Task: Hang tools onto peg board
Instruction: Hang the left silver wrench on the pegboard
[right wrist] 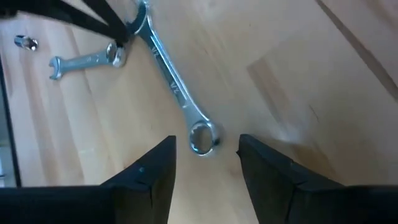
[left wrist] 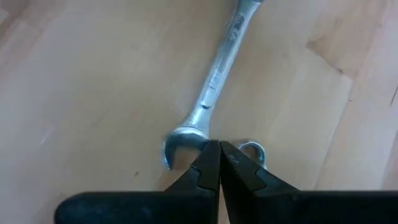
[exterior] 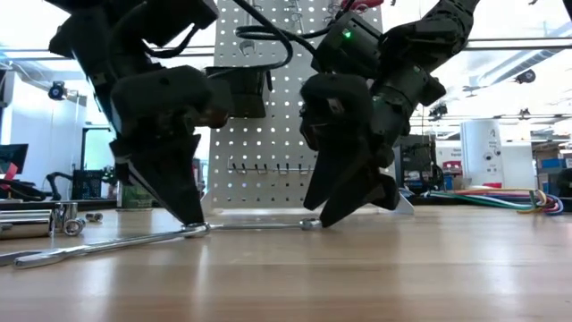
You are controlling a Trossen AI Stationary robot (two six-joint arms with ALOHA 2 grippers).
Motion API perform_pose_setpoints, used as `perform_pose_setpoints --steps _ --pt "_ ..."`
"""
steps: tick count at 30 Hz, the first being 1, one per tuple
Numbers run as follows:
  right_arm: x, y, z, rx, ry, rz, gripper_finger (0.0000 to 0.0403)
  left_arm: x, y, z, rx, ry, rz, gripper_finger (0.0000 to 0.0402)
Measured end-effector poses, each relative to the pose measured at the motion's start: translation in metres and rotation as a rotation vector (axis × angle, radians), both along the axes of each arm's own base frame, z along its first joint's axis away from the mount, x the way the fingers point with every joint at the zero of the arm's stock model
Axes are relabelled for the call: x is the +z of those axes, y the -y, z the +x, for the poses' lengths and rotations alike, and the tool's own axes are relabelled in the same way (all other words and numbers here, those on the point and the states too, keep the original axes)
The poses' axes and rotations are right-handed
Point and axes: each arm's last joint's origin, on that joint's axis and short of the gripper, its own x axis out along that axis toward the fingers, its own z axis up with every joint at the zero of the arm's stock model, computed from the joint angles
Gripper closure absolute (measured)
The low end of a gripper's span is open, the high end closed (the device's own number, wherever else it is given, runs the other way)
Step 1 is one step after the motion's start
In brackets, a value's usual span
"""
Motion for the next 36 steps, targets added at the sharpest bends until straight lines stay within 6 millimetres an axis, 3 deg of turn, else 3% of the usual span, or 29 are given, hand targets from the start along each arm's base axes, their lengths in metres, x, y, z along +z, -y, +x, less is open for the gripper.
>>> perform_pose_setpoints --steps 7,18,27,32,36 --pt "-0.003 -0.005 0.006 0.021 0.038 0.093 0.0264 -0.008 0.000 0.002 -0.007 -0.003 0.008 0.0401" --pt "-0.010 -0.003 0.010 0.060 0.033 0.111 0.0299 0.000 0.000 0.006 -0.007 0.032 0.024 0.0401" --pt "0.012 -0.010 -0.011 -0.007 0.059 0.100 0.0282 0.037 -0.006 0.002 -0.072 0.113 0.133 0.0401" --pt "0.010 -0.019 -0.028 -0.079 0.038 0.160 0.0270 0.037 -0.015 -0.003 -0.083 0.054 0.189 0.0401" --pt "0.011 -0.023 -0.027 -0.103 0.077 0.218 0.0269 0.026 -0.023 -0.008 -0.071 -0.021 0.207 0.0401"
